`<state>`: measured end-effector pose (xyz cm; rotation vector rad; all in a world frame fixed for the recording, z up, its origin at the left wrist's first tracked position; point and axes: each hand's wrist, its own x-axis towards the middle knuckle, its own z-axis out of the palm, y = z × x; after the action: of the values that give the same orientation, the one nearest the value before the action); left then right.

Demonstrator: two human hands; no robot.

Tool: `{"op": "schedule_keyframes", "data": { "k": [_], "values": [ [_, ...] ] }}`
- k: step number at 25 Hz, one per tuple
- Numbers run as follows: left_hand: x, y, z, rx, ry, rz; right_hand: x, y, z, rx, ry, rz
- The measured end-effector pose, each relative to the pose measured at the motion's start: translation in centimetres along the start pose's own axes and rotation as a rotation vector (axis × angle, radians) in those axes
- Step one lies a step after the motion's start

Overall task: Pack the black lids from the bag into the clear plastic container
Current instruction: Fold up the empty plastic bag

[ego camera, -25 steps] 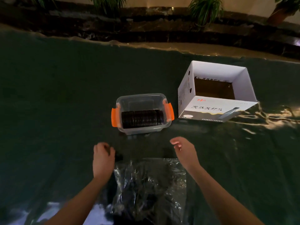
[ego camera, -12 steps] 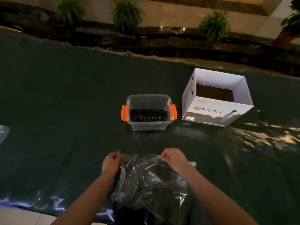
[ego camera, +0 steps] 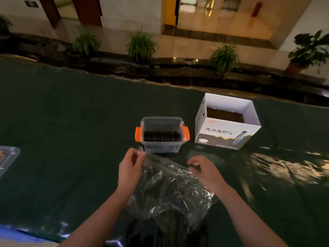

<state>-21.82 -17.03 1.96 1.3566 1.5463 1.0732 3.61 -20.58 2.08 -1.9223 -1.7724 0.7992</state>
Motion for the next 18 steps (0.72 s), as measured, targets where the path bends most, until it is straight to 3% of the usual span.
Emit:
{"op": "schedule_keyframes", "data": {
  "k": [2,6,11,16,18],
  "values": [
    [0.0,2.7,0.6,0.006,-0.107,0.151,0.3,-4.0,-1.1,0.114,0.074,-0.09],
    [0.5,7.3,1.2,0.011,-0.203,0.39,1.2,-11.4,-1.9,0.487,0.024,-0.164],
    [2.3,9.1,-0.4,-0.048,-0.275,0.431,1.0,-12.8,-2.8,0.625,0.146,-0.105],
    [3.2,5.8,-3.5,0.224,-0.368,0.392,0.4,-11.6,-3.5,0.862,0.385,0.048],
    [3.3,4.3,-4.5,0.211,-0.409,0.324,0.1,-11.0,-4.0,0.938,0.433,0.081]
  ]
}}
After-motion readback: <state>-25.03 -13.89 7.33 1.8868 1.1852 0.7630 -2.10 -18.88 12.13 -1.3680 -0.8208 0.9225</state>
